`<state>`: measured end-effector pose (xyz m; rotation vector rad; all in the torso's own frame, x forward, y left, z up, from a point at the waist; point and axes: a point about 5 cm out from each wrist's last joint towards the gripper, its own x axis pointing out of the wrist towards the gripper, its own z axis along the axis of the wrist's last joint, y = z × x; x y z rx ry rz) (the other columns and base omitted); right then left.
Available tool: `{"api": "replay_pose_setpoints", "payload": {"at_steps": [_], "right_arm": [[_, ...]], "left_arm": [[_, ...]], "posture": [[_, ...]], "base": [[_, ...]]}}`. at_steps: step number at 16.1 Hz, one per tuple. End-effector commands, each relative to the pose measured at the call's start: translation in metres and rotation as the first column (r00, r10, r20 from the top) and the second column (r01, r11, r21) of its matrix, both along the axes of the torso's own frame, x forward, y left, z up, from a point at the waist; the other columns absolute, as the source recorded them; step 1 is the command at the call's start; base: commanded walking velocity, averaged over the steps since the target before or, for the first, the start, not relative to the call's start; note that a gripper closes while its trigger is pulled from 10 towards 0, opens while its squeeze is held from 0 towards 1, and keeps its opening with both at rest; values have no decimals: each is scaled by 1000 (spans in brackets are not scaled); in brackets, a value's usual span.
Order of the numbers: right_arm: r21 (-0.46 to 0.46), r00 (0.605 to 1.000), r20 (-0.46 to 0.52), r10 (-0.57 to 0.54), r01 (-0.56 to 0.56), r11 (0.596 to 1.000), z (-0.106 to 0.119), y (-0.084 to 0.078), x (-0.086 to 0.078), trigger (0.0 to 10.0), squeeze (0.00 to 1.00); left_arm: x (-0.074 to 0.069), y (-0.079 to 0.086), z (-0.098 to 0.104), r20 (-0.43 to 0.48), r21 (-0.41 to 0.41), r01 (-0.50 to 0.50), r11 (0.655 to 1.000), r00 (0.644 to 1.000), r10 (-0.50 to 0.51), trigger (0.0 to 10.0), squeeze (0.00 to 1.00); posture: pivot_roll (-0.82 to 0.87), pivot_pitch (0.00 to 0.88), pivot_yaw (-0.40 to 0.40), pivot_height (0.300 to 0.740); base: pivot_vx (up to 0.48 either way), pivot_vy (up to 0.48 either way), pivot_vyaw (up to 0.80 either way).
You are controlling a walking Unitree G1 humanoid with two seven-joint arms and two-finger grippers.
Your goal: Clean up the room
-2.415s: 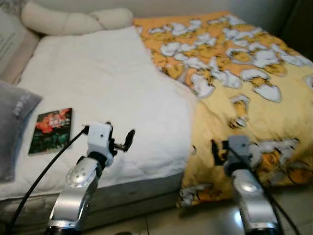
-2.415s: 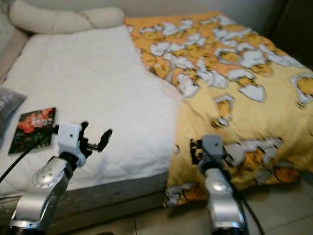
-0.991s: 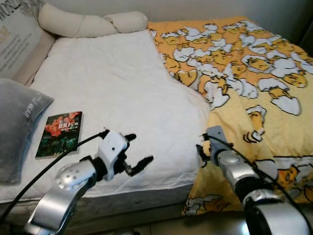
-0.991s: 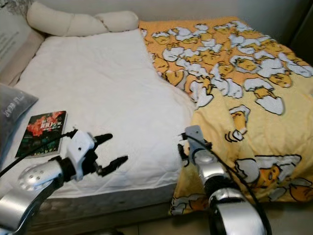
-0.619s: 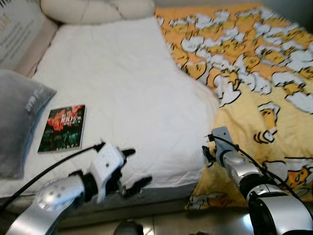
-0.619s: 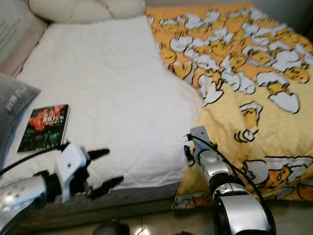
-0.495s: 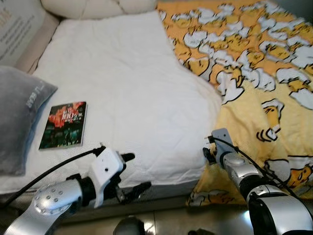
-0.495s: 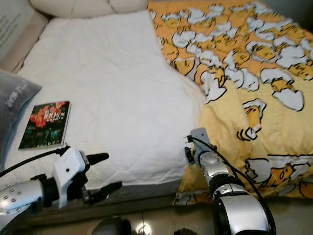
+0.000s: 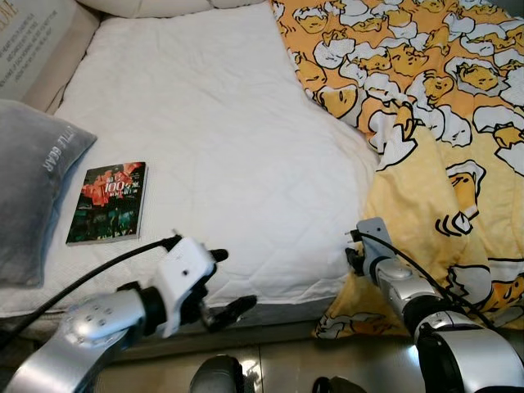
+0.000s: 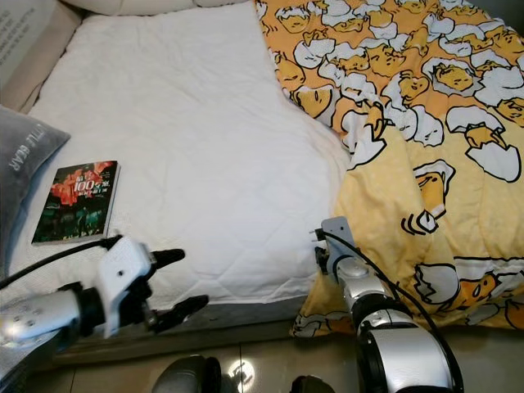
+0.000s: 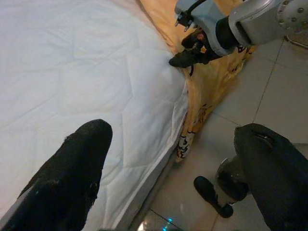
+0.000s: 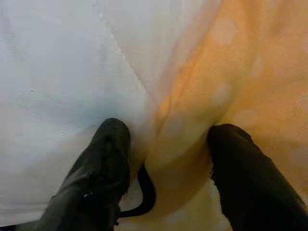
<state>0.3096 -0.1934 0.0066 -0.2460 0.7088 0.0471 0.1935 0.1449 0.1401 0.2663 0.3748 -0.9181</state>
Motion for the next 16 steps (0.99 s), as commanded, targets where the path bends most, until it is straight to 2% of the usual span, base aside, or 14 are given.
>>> {"api": "replay_pose_setpoints", "payload": {"at_steps": [1, 3, 8, 12, 16], "right_arm": [[-13, 999, -38, -13, 13, 1000, -6, -7, -7, 0, 0], [-12, 999, -44, -14, 14, 1000, -7, -8, -8, 0, 0], [-8, 999, -45, -24, 24, 1000, -5, -12, -7, 0, 0], [1, 1000, -26, -16, 16, 1000, 1, -14, -1, 0, 0], [15, 1000, -12, -16, 17, 1000, 6, -22, 1, 0, 0]], "left_arm": [[3, -2, -8, -18, 12, -18, 1000, 1000, 18, 10000, 0], [8, -6, -13, -23, 4, -28, 1000, 999, 29, 10000, 0], [15, -12, -12, -19, -4, -32, 999, 999, 32, 10000, 0], [31, -17, -16, -9, 4, -44, 999, 999, 44, 10000, 0], [46, -9, -30, -52, 47, -51, 998, 997, 53, 10000, 0]], "posture": [[353, 153, 37, 740], [353, 149, 36, 740], [348, 137, 33, 740], [305, 88, 19, 740], [248, 15, 12, 740]], "base": [[0, 0, 0], [0, 0, 0], [0, 0, 0], [0, 0, 0], [0, 0, 0]]}}
